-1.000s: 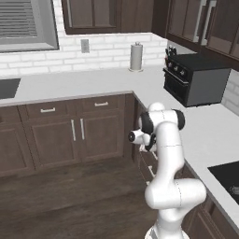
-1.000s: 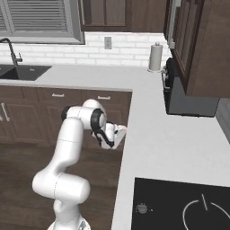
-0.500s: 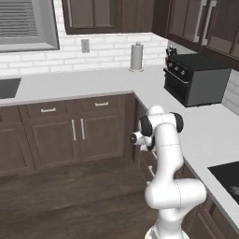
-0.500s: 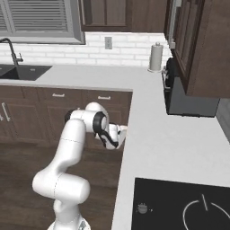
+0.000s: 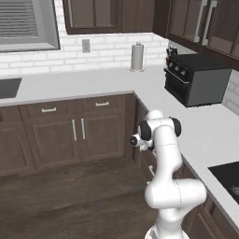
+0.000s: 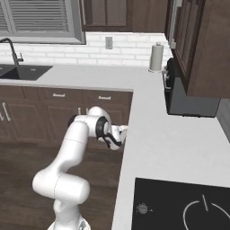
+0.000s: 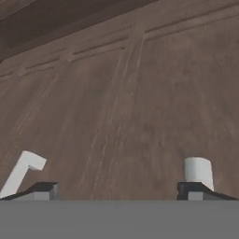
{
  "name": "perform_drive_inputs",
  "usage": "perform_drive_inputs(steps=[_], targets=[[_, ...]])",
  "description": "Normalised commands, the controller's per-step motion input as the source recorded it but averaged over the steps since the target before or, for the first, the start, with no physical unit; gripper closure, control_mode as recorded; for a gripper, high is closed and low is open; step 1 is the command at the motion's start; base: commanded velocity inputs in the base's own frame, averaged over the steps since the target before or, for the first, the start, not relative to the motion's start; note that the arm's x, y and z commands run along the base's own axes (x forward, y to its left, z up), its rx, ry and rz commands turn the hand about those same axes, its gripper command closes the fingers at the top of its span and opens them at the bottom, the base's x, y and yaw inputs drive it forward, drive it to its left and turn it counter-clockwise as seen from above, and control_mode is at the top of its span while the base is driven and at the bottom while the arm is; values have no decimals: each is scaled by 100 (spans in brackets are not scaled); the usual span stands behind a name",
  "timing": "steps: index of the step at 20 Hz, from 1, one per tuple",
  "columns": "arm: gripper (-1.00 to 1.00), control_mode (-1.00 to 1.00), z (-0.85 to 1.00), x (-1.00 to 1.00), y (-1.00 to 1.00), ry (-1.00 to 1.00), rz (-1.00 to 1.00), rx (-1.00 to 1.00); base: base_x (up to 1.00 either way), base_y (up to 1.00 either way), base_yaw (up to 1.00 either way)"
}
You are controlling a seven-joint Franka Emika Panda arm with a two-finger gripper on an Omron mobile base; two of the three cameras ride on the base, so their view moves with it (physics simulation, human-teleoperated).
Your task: Take a straw from the drawer in front and place it inside the glass cup on the dining counter.
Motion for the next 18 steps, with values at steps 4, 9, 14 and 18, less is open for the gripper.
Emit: perform_drive_inputs(steps=[4, 9, 14, 18], targets=[[-100, -100, -6, 31, -42, 1, 8, 0, 0, 0, 0], [-100, -100, 1, -16, -39, -5, 0, 0, 0, 0, 0], [-100, -100, 2, -29, -13, -3, 0, 0, 0, 0, 0], [-100, -100, 13, -25, -17, -6, -2, 0, 0, 0, 0]])
